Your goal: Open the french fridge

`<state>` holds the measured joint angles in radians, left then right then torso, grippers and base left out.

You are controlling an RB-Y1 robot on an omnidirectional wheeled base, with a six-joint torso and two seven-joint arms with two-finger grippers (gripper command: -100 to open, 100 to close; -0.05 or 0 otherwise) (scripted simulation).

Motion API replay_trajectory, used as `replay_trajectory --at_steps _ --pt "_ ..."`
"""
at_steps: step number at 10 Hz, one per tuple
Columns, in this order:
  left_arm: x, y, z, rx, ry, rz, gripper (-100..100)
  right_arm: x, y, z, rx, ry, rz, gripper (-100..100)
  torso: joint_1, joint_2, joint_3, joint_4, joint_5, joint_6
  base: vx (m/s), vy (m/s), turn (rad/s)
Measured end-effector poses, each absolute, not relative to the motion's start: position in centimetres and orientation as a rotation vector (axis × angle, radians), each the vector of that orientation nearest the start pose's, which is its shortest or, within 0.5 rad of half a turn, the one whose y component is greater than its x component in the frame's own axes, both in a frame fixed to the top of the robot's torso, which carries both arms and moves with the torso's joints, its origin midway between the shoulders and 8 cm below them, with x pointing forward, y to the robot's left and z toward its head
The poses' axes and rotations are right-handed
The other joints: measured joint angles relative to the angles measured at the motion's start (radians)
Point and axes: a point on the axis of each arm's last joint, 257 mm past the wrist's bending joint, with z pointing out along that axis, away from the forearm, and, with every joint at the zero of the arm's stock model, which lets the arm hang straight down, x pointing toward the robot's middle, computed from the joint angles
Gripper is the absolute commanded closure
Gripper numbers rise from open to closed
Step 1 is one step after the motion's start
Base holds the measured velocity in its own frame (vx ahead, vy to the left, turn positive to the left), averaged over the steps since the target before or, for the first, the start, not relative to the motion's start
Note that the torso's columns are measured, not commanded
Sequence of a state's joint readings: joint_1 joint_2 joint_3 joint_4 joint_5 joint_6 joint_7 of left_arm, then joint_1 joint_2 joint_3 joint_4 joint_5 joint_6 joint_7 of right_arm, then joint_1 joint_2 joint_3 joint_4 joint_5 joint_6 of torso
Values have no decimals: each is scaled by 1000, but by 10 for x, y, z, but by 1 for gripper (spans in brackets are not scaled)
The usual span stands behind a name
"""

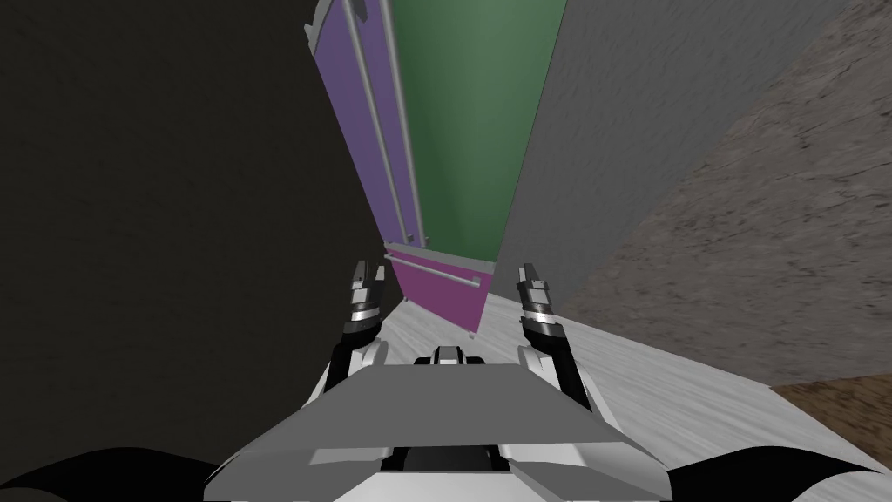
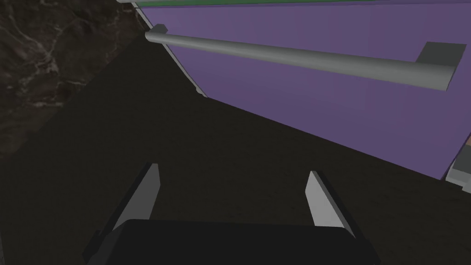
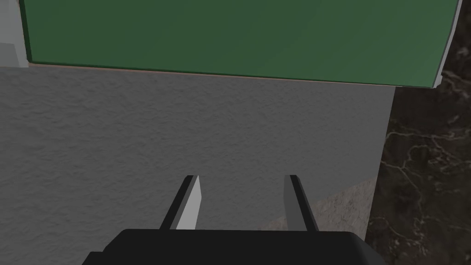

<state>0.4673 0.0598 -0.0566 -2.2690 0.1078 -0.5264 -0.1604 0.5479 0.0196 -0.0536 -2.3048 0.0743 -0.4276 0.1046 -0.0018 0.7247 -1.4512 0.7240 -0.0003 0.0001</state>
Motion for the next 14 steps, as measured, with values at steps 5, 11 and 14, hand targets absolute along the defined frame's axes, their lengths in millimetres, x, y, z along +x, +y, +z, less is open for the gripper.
replay_trajectory --at_steps 5,11,14 --pt "364 253 -6 -571 741 -1263 -100 345 -299 6 649 726 1064 0 3 14 -24 14 1 0 22 -109 -38" --pt "387 244 -52 -589 838 -1221 -100 345 -299 6 649 726 1064 0 2 14 -24 14 0 0 25 -91 -36" --pt "393 243 -74 -606 878 -1202 -100 345 -299 6 649 726 1064 0 2 13 -25 14 0 0 25 -91 -32"
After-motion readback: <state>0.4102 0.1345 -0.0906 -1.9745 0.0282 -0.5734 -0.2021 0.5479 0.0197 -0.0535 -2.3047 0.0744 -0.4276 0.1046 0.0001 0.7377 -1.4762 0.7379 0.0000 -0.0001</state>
